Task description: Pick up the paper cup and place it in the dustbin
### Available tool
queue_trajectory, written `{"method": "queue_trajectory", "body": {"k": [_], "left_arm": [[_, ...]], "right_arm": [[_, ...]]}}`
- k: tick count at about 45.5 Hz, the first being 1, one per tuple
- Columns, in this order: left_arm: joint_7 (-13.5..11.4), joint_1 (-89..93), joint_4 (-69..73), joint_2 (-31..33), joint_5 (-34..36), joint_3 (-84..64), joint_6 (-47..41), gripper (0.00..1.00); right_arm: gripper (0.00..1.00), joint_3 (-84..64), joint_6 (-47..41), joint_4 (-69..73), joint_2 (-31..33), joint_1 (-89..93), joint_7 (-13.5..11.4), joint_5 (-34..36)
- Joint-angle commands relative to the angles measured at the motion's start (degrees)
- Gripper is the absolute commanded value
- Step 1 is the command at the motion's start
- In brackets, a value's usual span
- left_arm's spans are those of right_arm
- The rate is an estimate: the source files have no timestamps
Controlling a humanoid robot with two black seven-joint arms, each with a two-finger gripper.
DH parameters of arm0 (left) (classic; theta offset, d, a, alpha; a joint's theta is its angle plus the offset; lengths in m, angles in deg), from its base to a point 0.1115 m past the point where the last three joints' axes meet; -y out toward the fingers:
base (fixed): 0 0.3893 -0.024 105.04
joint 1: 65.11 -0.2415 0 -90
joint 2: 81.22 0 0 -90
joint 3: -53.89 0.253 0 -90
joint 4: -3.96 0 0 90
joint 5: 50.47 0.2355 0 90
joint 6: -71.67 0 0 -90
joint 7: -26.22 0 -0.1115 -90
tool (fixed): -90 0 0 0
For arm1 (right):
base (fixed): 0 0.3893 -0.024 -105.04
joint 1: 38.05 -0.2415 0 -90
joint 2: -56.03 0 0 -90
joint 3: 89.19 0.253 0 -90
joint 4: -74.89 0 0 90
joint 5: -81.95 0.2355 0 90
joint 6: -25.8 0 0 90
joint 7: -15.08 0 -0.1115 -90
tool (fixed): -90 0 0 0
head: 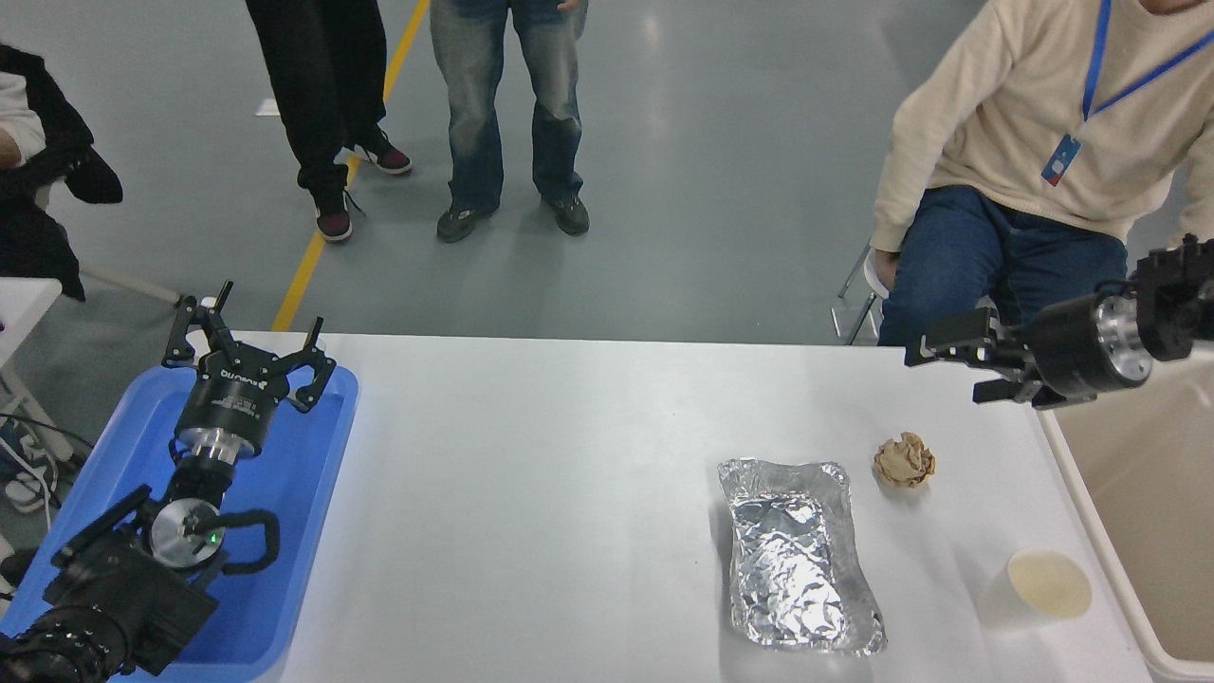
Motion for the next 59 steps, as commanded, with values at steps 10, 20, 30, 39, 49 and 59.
{"method": "queue_trajectory", "body": {"k": [10,20,30,39,49,59], "left_arm": [[0.0,-0.1,0.0,-0.1,0.0,0.0,0.0,1.0],[0.0,0.0,0.0,-0.1,0.0,0.0,0.0,1.0],[0.0,0.0,0.0,-0.1,0.0,0.0,0.0,1.0],[0.0,-0.1,0.0,-0.1,0.0,0.0,0.0,1.0],[0.0,-0.1,0.0,-0.1,0.0,0.0,0.0,1.0],[0.0,0.0,0.0,0.0,0.0,0.0,0.1,1.0]], "right_arm": [[1.0,-7.5,-13.0,12.0,-10.3,-21.3,-8.7,-13.7],[1.0,-11.6,-13.0,15.8,-9.8,-28.2,-13.1,-13.6],[1.0,-11.2,-13.0,16.6,-6.6,-39.8,-13.0,-11.3],[1.0,-11.4,-13.0,16.6,-4.7,-44.0,-13.0,-10.0],[1.0,-10.1,-13.0,16.4,-5.0,-43.2,-12.7,-5.8],[1.0,-10.4,-13.0,16.4,-5.7,-39.7,-12.7,-4.4]]}}
